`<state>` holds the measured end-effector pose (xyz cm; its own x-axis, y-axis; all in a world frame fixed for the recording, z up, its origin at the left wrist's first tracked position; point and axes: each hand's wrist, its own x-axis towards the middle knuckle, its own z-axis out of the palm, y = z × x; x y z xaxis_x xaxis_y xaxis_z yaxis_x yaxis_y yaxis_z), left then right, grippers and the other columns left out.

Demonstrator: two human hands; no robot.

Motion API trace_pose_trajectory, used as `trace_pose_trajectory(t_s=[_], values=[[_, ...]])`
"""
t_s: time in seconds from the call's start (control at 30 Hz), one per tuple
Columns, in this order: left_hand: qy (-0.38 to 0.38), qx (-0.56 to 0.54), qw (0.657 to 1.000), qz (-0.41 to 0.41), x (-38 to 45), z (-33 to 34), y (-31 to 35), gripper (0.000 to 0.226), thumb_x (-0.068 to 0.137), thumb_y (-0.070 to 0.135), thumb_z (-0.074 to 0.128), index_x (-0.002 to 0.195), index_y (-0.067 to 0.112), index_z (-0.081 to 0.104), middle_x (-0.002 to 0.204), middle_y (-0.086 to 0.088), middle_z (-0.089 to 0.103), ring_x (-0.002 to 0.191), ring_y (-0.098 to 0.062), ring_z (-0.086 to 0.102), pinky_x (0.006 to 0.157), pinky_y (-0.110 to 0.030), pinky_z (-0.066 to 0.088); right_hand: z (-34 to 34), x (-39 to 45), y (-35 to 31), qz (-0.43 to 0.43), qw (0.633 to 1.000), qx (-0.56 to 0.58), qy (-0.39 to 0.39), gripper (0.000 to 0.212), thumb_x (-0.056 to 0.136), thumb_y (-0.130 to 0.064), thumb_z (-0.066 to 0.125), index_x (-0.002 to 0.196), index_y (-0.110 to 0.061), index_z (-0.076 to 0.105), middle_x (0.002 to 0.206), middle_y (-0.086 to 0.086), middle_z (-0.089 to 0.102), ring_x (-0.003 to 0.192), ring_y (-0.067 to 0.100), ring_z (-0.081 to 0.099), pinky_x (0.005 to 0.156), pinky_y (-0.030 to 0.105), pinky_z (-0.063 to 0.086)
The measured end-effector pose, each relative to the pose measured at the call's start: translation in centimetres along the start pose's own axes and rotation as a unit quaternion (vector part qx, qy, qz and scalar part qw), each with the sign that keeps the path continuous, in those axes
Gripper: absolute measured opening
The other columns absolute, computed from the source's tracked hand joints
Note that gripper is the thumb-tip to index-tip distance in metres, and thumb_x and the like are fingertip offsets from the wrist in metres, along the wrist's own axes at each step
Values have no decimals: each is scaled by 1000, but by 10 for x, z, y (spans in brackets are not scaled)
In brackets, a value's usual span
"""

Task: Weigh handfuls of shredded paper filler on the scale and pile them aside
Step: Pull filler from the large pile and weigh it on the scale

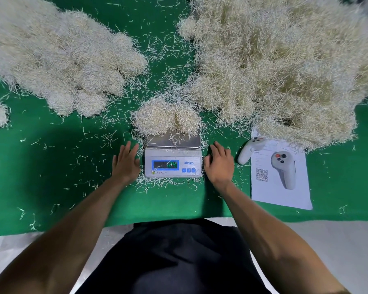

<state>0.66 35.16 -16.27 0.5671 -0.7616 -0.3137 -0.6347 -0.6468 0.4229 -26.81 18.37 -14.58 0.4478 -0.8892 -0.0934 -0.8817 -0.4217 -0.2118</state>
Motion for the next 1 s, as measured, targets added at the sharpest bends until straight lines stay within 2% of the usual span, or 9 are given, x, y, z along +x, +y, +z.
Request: trace_pose_trajectory(t_s=[0.3,0.4,0.47,0.53,0.6,0.63,0.73,0.9,1.0], values=[[2,-18,1000,-1,-7,-10,10,62,102,15,43,160,26,22,170,-2,2,156,-23,-2,123,-56,2,-3,4,-2,-2,999,27,25,48,104,-35,42,146,-14,53,155,6,49,132,26,47,111,41,40],[35,-79,996,-28,-5,-21,17,53,101,12,46,154,18,39,164,-8,29,148,-32,32,121,-58,20,-16,25,-5,7,998,56,39,37,105,-31,41,116,-10,70,118,13,69,102,28,62,94,41,52],[95,-218,968,-73,3,-35,26,43,104,9,39,146,4,46,142,-16,54,120,-39,58,103,-54,47,-35,43,-16,23,985,160,68,36,107,-28,39,95,-10,68,86,10,69,75,25,65,75,40,58],[120,-415,894,-121,11,-58,45,36,106,13,35,139,2,47,112,-11,58,101,-31,59,82,-39,56,-55,58,-37,26,944,310,108,36,109,-30,38,86,-16,61,75,6,64,60,21,58,60,34,53],[84,-538,825,-152,25,-80,67,44,109,34,35,144,10,41,122,-6,52,113,-27,53,92,-43,54,-73,68,-63,7,904,416,94,30,110,-36,41,92,-20,61,79,2,65,60,18,62,55,34,54],[57,-549,818,-164,33,-90,80,57,107,48,32,151,13,35,139,-7,47,127,-29,48,106,-50,45,-78,72,-76,-6,893,444,69,27,109,-37,44,103,-18,62,82,1,67,62,14,66,55,32,58],[4,-446,886,-123,41,-105,118,78,97,72,26,156,22,31,161,-5,34,145,-28,37,119,-46,21,-83,79,-107,-4,870,492,-28,41,106,-34,55,136,-7,53,86,-3,65,65,9,70,54,22,58],[-14,-455,890,-39,28,-107,145,98,72,92,56,154,49,22,162,10,27,128,-5,34,103,-31,22,-90,91,-131,-6,798,599,-60,21,103,-21,61,107,0,66,66,-7,56,54,10,47,47,24,44],[-7,-517,855,-38,36,-115,149,108,71,75,76,157,43,17,165,2,24,134,-11,35,104,-31,26,-111,103,-135,-49,784,612,-93,16,103,-19,58,90,-13,67,67,-6,55,56,10,44,51,22,41]])
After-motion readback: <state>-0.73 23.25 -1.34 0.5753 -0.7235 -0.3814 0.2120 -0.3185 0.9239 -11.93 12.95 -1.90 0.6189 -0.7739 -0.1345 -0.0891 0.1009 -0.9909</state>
